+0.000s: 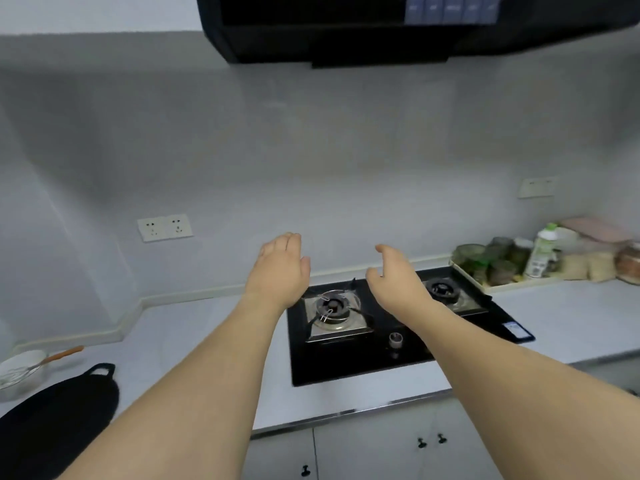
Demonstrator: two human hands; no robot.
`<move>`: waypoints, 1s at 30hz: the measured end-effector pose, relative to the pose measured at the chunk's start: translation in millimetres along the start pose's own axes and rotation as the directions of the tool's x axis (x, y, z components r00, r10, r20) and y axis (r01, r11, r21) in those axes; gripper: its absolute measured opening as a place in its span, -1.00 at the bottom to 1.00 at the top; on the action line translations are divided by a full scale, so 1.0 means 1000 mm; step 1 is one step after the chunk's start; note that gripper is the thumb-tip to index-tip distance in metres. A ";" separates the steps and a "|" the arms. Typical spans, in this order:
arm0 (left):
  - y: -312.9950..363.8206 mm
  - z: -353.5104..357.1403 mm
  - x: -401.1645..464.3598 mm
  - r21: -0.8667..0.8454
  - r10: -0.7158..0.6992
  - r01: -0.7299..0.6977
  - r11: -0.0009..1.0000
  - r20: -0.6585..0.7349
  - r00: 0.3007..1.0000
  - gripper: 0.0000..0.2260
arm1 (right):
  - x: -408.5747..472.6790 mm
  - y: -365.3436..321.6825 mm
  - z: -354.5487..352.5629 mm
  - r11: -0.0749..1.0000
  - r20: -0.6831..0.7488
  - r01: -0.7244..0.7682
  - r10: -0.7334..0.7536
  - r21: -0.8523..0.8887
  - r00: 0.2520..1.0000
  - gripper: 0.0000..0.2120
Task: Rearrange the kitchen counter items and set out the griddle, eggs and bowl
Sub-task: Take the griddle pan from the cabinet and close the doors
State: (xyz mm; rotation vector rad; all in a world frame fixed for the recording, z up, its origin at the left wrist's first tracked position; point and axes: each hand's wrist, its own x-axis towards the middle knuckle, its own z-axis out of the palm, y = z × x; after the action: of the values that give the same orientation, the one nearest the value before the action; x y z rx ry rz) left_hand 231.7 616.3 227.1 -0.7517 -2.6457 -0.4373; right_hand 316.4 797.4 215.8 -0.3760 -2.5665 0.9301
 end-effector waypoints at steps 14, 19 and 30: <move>0.284 -0.042 0.069 0.036 0.311 -0.311 0.950 -0.232 0.922 -0.56 | -0.013 0.110 -0.273 0.994 -0.299 0.001 -0.033 -0.107 0.954 -0.50; 0.358 -0.073 0.093 0.075 0.406 -0.405 0.911 -0.328 0.853 -0.57 | -0.014 0.123 -0.355 0.988 -0.402 0.012 -0.074 -0.155 0.912 -0.50; 0.471 -0.116 0.145 0.116 0.538 -0.550 0.827 -0.449 0.713 -0.60 | -0.013 0.137 -0.456 0.958 -0.490 0.008 -0.154 -0.285 0.858 -0.49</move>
State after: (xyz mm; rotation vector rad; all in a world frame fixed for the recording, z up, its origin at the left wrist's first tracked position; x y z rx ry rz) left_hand 405.0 1017.9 481.9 -1.2134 -1.8540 -0.4157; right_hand 544.4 1147.5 445.3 -0.5080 -2.1889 0.3675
